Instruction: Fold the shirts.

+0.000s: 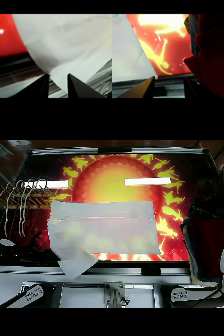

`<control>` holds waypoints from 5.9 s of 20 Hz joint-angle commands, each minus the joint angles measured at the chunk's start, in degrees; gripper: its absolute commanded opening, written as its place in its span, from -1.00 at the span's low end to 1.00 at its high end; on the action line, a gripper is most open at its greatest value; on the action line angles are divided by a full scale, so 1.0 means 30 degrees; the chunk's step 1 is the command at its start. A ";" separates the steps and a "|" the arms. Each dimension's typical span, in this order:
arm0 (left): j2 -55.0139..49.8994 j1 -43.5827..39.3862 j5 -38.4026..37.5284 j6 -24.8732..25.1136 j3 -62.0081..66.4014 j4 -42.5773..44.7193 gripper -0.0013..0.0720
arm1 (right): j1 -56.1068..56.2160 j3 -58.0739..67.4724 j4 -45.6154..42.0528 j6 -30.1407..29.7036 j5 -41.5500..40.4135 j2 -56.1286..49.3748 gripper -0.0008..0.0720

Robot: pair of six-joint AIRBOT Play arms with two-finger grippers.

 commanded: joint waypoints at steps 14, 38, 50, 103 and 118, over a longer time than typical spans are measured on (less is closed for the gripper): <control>-0.0036 -0.0022 -0.0095 0.0838 -0.0240 -0.1093 -0.89 | -0.0255 -1.3653 0.4903 -0.2812 -0.4357 0.1450 0.64; -0.0036 0.0007 -0.2601 0.1428 0.3249 -0.1392 -0.89 | 0.1275 -1.7194 0.6047 -0.2834 -0.7461 0.3373 -0.83; -0.0590 -0.0925 -0.1107 0.0678 0.7832 -0.4444 -0.89 | 0.2244 -1.1759 0.6586 -0.2084 -0.7701 0.3789 -0.84; -1.1154 -0.3366 -0.0634 -0.1785 2.0830 -0.7541 -0.05 | 0.2433 -0.3519 1.0069 -0.1195 -1.0214 -0.6586 0.82; -1.1169 -0.5785 -0.0517 -0.2142 2.0830 -0.8109 -0.54 | 0.2878 -0.3512 1.0025 -0.1967 -1.0054 -0.2557 -0.83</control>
